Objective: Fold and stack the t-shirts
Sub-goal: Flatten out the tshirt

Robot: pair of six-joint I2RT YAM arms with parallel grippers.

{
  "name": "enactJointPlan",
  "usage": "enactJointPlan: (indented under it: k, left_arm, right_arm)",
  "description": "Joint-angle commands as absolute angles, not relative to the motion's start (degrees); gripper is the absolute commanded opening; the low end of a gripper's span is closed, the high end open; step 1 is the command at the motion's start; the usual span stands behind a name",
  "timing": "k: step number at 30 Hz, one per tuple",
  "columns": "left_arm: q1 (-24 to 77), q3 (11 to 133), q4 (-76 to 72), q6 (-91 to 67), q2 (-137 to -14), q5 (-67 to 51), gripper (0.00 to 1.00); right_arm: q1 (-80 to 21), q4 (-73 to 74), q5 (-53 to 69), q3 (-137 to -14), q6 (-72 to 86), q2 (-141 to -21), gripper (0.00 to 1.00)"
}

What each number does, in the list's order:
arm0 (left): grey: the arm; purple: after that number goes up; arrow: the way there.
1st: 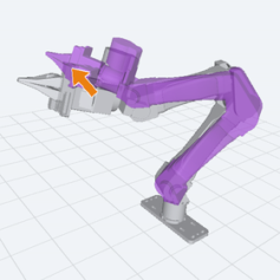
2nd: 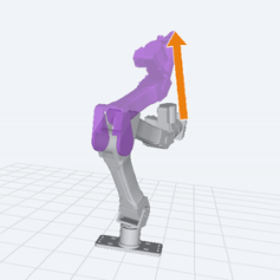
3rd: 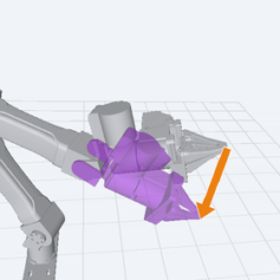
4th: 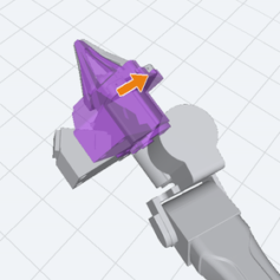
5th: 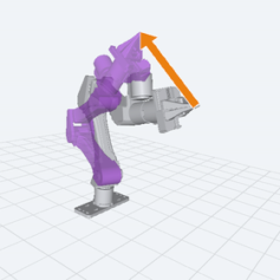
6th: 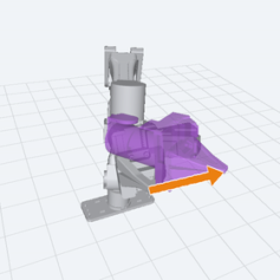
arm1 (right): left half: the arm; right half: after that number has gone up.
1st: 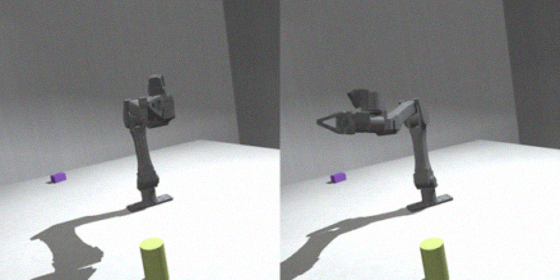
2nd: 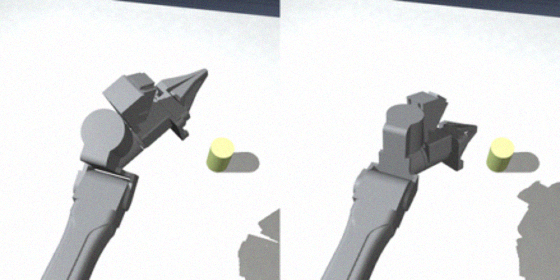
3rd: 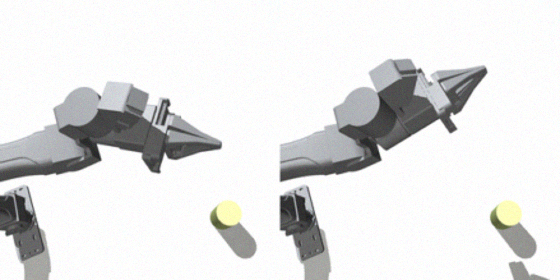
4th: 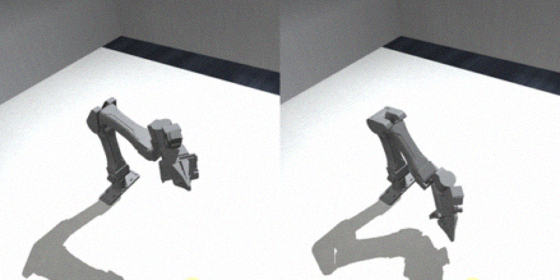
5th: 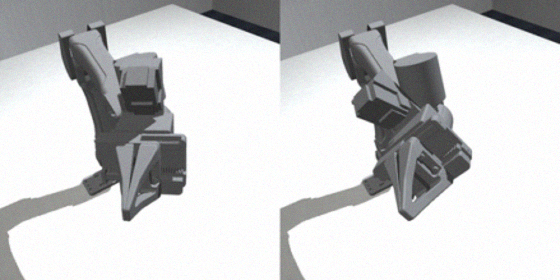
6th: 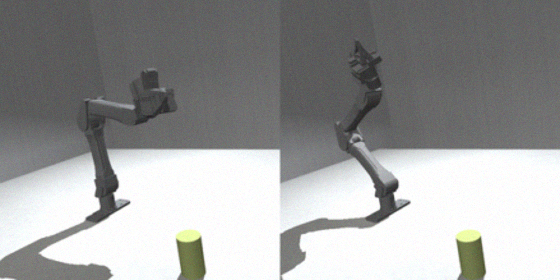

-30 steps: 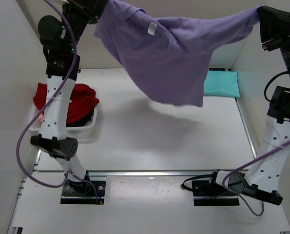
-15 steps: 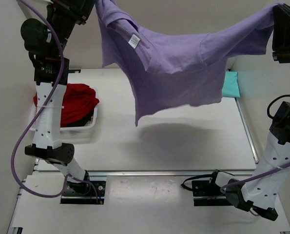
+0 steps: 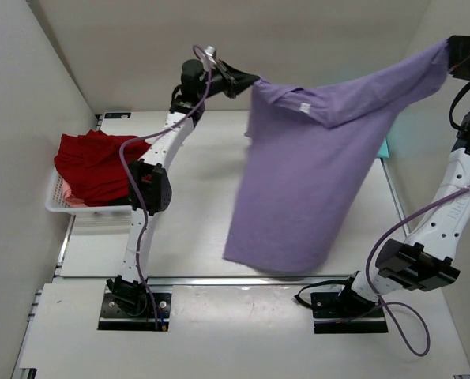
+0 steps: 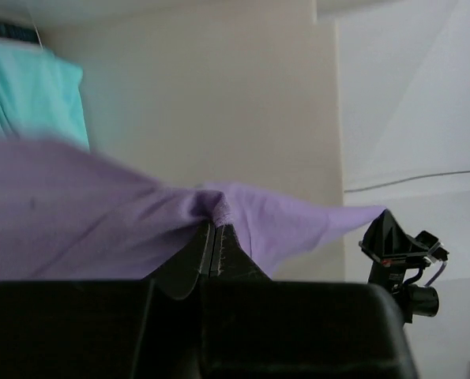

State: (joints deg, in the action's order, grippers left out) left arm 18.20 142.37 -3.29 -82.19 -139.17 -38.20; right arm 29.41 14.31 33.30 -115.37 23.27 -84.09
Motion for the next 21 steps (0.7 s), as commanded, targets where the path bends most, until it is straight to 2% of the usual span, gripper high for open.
enactJointPlan:
  k: [1,6,10,14,16,17,18,19,20,21]
  left_arm:
    - [19.8,144.6,-16.0,-90.8,-131.0,-42.9,0.0]
    - [17.6,143.4,-17.2,-92.1,-129.2,-44.6,0.0]
    - [17.3,142.7,-15.3,-90.7,-129.3,-45.4,0.0]
    - [16.1,139.1,-12.1,-86.5,-130.1,-44.2,0.0]
    - [13.6,139.7,-7.4,-82.7,-131.0,-42.5,0.0]
    - [12.8,139.6,-6.5,-81.9,-131.6,-41.9,0.19]
    - [11.4,139.2,-6.1,-81.1,-131.9,-42.0,0.28]
    - [9.8,139.7,-4.4,-80.0,-131.7,-41.0,0.47]
    - [7.9,139.1,-4.7,-79.6,-131.2,-40.2,0.49]
    - [7.5,138.0,-5.0,-79.9,-130.6,-39.9,0.51]
  right_arm:
    - [30.9,11.3,24.3,-127.1,14.3,-79.2,0.0]
    - [24.5,10.6,17.1,-125.6,5.4,-74.6,0.0]
    - [22.5,3.3,18.7,-111.7,8.1,-64.5,0.0]
    - [20.8,1.3,27.5,-100.7,15.7,-59.5,0.0]
    - [15.2,0.4,30.7,-91.7,21.3,-56.2,0.0]
    - [12.4,-1.6,30.2,-86.8,21.4,-55.7,0.01]
    - [4.7,-1.2,28.5,-84.4,20.4,-54.3,0.0]
    - [-6.0,-0.2,22.6,-80.5,16.3,-53.6,0.0]
    - [-11.7,2.6,14.8,-77.4,11.0,-53.1,0.0]
    - [-23.8,3.2,6.4,-75.9,8.7,-53.5,0.0]
